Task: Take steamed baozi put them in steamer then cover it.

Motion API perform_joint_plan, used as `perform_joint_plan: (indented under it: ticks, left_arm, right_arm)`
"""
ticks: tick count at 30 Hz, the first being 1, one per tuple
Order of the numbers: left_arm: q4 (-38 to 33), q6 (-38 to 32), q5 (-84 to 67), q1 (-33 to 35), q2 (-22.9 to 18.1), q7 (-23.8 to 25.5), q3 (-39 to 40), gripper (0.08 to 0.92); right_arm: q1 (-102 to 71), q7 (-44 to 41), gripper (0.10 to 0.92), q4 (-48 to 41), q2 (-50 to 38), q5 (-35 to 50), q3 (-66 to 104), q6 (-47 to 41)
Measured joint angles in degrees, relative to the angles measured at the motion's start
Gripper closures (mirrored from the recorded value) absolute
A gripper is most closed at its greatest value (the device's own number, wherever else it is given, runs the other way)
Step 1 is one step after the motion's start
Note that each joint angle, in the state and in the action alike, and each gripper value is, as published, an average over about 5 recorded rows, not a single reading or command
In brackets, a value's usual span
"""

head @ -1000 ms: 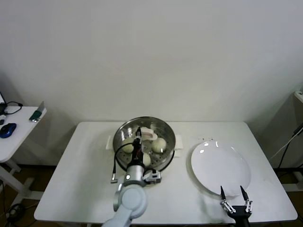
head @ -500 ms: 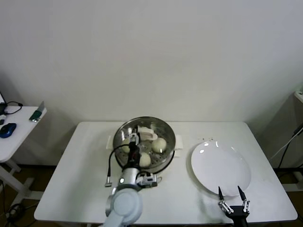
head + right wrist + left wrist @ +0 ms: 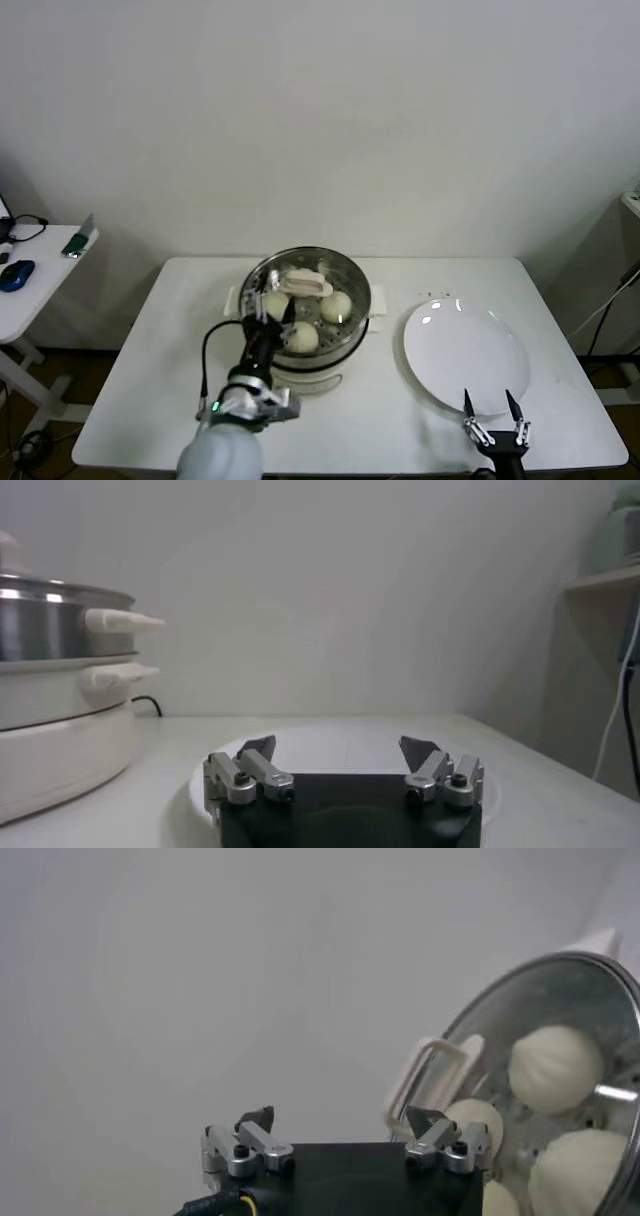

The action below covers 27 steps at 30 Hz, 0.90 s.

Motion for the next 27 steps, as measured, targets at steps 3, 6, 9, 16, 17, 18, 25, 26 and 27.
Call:
perform_joint_plan:
  ticks: [3,6,9,16,17,18,25,26,27]
  left_arm:
    - [-1.02,-3.12,-8.78,2.74,0.02,-2.18,-4.2,0.177]
    - [-1.52,-6.6,-18.3,5.68,0.35,-3.57,-9.14,0.177]
    - [-1.14,-11.08,-28.04,8.69,1.16,-4.26,-14.23,0.177]
    - [2.9,-22.77,-46.85,14.64,2.85,-4.55,-22.47,0.177]
    - [3.66,-24.24,-48.81,15.21,2.92,-4.49,-23.15,0.177]
    - [4.45,-25.68,-50.65,15.72,2.97,-4.42,-23.74,0.177]
    - [9.89,-33.42,-59.6,18.19,3.0,-3.99,-26.02,0.177]
    - [10.54,-34.18,-60.45,18.46,3.0,-3.93,-26.16,0.177]
    - [11.12,-34.87,-61.23,18.7,3.01,-3.89,-26.27,0.177]
  right_arm:
    - [-0.11,0.32,0.203,0.33,0.05,-0.07,0.06,0.0]
    - [-0.23,0.71,0.203,0.38,0.04,-0.19,0.08,0.15]
    - [-0.17,1.04,0.203,0.36,0.02,-0.25,0.08,0.38]
    - [0.29,1.58,0.203,0.11,-0.19,-0.2,0.14,0.75]
    - [0.35,1.63,0.203,0.06,-0.24,-0.17,0.15,0.77]
    - [0.39,1.67,0.203,0.0,-0.29,-0.13,0.17,0.78]
    - [0.44,1.79,0.203,-0.38,-0.43,0.05,0.02,0.77]
    - [0.43,1.81,0.203,-0.38,-0.42,0.06,0.01,0.77]
    - [0.42,1.82,0.203,-0.39,-0.42,0.06,0.01,0.78]
